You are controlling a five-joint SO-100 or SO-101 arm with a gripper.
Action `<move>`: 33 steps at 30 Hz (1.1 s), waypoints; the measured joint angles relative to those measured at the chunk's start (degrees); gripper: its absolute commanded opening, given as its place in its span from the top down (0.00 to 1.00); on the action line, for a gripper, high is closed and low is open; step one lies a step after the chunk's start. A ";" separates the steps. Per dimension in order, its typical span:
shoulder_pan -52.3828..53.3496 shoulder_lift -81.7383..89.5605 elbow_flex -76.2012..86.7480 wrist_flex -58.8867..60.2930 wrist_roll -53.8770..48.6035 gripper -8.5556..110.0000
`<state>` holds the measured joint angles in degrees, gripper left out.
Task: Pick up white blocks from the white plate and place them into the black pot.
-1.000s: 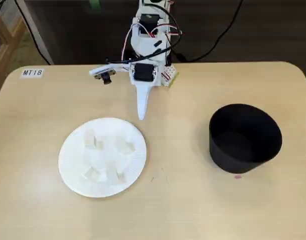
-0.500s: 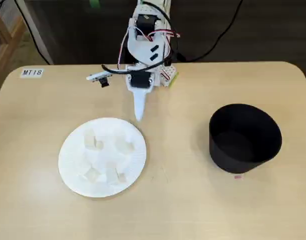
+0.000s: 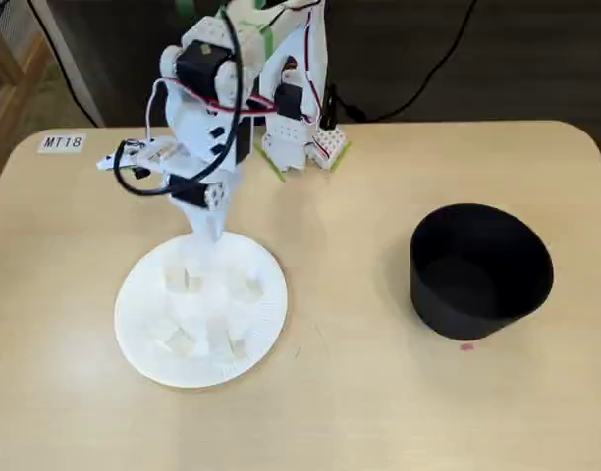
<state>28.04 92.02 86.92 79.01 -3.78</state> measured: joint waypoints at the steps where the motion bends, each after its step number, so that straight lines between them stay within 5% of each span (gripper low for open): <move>1: 0.18 -2.20 -1.41 -0.09 0.62 0.89; 7: 0.18 -13.45 -10.55 -0.35 0.79 0.74; 16: 0.62 -23.12 -18.72 -0.18 2.72 0.65; 27: 1.14 -41.04 -39.11 6.94 2.99 0.67; 33: 1.05 -50.54 -53.26 12.04 4.57 0.82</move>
<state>29.09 41.48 33.66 91.05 0.79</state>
